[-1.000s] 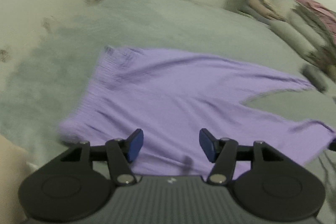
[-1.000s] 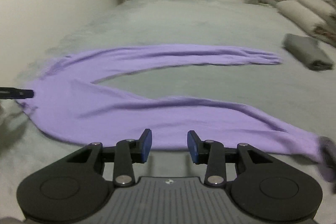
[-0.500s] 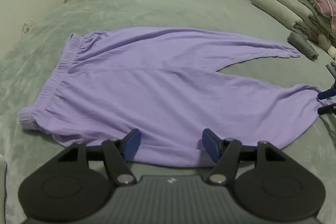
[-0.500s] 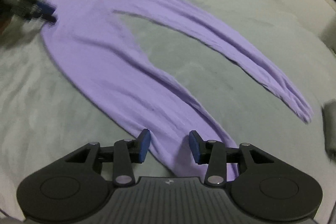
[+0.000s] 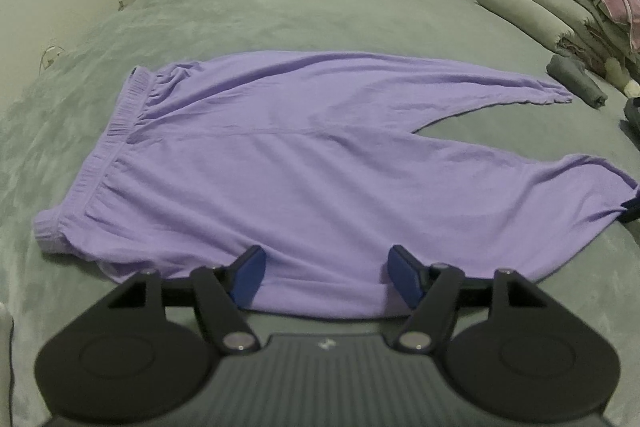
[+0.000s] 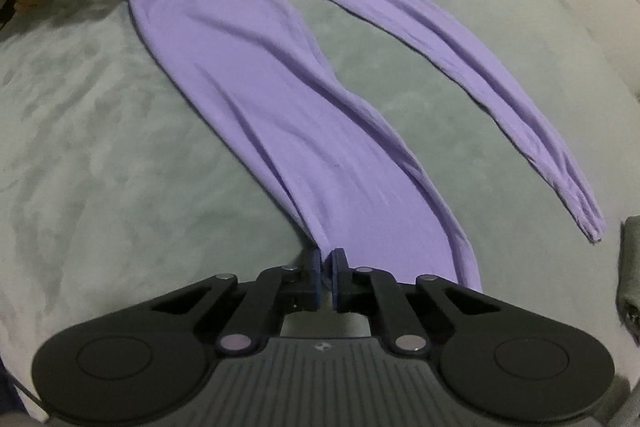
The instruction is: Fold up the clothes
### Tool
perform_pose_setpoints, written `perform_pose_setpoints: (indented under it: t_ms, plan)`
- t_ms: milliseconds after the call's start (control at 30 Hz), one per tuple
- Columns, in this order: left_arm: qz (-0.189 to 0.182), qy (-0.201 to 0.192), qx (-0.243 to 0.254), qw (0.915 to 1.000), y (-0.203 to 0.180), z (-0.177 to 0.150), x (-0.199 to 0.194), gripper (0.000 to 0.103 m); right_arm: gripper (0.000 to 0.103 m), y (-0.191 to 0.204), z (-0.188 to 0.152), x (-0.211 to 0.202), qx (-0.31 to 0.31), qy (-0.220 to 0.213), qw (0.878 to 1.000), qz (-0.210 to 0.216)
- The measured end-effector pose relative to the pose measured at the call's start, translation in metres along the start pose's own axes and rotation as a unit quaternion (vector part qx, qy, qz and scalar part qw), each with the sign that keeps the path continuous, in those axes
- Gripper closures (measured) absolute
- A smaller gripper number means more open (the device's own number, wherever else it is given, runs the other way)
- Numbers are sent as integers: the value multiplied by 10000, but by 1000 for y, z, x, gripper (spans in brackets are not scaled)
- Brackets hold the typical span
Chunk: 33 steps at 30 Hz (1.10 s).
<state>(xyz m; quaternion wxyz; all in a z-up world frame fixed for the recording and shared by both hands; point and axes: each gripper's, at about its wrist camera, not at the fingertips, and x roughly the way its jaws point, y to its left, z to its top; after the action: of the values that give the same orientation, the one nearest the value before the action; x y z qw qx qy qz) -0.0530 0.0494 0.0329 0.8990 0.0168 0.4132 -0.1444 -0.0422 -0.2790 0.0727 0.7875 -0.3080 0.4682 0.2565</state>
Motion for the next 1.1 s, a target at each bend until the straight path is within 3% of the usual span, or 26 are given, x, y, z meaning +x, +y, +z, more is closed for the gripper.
perform_pose_setpoints:
  t_ms: [100, 233, 433, 533, 867, 1100]
  plan:
    - [-17, 1, -12, 10000, 1, 0, -1, 37, 98, 13, -3, -10, -68, -54, 9996, -283]
    - [-80, -1, -83, 9999, 2, 2, -3, 37, 99, 37, -2, -25, -219, -108, 9992, -312]
    - [-123, -7, -68, 9999, 1, 3, -7, 35, 99, 72, -18, -18, -958, 393, 9930, -565]
    - [-155, 0, -67, 9999, 0, 2, -8, 34, 99, 77, -25, -22, -968, 373, 9928, -607]
    - [-164, 35, -52, 9998, -1, 1, -7, 33, 99, 69, -23, -21, -846, 486, 9951, -146]
    - [-164, 36, -45, 9998, -3, 1, -7, 33, 99, 58, -24, -13, -752, 437, 9962, -69]
